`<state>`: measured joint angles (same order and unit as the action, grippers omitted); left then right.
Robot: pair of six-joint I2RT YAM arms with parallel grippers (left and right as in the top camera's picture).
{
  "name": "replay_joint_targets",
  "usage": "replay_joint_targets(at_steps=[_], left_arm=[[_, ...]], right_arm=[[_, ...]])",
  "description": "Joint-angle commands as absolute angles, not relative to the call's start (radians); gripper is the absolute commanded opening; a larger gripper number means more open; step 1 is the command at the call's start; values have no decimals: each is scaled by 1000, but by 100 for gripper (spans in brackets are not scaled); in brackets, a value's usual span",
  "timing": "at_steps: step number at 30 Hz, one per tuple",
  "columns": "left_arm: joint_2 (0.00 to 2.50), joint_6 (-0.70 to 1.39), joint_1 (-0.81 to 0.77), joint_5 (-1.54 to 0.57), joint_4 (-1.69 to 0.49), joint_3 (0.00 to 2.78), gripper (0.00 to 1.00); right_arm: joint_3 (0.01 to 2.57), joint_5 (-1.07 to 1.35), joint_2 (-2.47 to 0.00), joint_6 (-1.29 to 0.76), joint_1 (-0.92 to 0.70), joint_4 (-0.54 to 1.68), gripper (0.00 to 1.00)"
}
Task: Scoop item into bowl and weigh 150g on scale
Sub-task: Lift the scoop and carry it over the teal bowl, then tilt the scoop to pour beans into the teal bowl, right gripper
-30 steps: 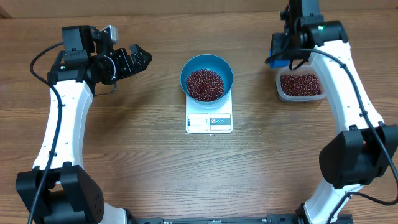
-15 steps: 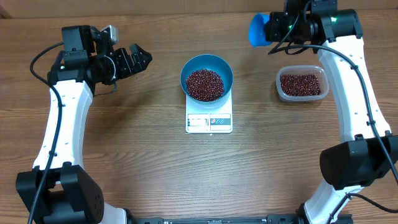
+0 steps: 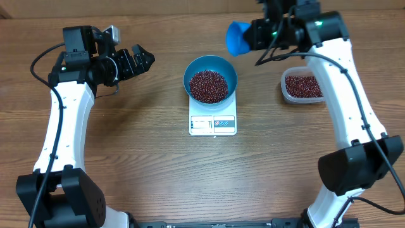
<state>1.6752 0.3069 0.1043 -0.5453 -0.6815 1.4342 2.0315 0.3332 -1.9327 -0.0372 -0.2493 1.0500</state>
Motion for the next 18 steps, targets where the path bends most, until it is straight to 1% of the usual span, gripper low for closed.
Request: replay_joint_targets(at_steps=[1, 4, 10, 18], left_arm=[[1655, 295, 91, -539, -680, 1456, 100], [1655, 295, 91, -539, -680, 1456, 100], [1655, 295, 91, -539, -680, 1456, 99], [1655, 295, 91, -539, -680, 1456, 99]], right_arm=[[2018, 252, -1942, 26, -317, 1045, 4], [2013, 187, -1946, 106, -379, 1056, 4], [2013, -33, -1966, 114, -493, 1056, 4], [2012, -78, -2028, 115, -567, 1067, 4]])
